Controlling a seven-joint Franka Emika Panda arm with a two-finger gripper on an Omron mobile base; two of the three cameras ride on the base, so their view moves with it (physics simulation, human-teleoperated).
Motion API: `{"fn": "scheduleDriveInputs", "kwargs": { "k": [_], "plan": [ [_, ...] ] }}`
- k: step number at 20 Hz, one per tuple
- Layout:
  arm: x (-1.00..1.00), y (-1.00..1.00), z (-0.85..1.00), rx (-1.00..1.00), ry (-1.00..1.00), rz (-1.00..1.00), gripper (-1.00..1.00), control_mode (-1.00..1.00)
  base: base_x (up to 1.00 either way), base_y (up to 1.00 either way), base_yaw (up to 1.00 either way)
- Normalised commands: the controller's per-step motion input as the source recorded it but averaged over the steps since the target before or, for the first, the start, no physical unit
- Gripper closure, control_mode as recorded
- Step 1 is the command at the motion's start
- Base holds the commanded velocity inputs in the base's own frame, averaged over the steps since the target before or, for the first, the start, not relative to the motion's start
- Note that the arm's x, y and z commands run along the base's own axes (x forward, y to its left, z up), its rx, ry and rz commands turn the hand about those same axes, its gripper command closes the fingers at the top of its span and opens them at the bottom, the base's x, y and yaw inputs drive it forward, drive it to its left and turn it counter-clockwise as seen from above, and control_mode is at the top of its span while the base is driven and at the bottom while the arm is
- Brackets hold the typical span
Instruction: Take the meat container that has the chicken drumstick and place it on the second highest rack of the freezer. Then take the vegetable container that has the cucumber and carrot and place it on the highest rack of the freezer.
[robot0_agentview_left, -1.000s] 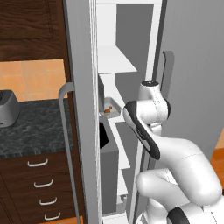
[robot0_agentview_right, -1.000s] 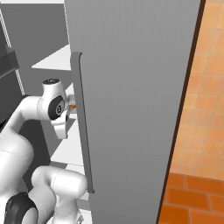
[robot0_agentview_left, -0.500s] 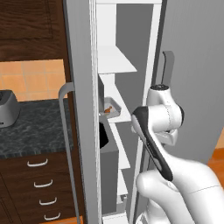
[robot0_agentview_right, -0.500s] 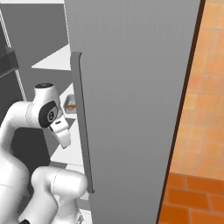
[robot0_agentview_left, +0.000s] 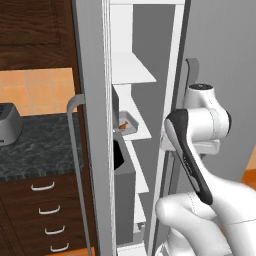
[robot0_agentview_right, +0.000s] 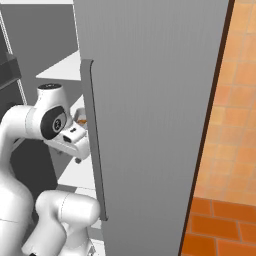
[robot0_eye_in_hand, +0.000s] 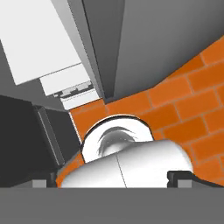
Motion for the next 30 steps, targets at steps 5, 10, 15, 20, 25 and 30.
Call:
{"fn": "scheduleDriveInputs", "kwargs": {
  "k": [5, 10, 15, 20, 25, 30],
  "plan": [
    [-0.25, -0.08, 0.29, 0.00, 0.00, 0.35, -1.00, -1.00, 0.00, 0.00, 0.00],
    [-0.56, 0.00, 0.00, 0.00, -0.07, 0.33, -1.00, -1.00, 0.00, 0.00, 0.00],
    [-0.02, 0.00, 0.00, 0.00, -0.01, 0.08, -1.00, -1.00, 0.00, 0.00, 0.00],
    [-0.04, 0.00, 0.00, 0.01, 0.00, -0.04, -1.00, -1.00, 0.00, 0.00, 0.00],
    [-0.02, 0.00, 0.00, 0.01, 0.00, -0.16, -1.00, -1.00, 0.00, 0.00, 0.00],
    [-0.03, -0.05, -0.01, 0.00, 0.00, -0.01, -1.00, -1.00, 0.00, 0.00, 0.00]
  ]
}}
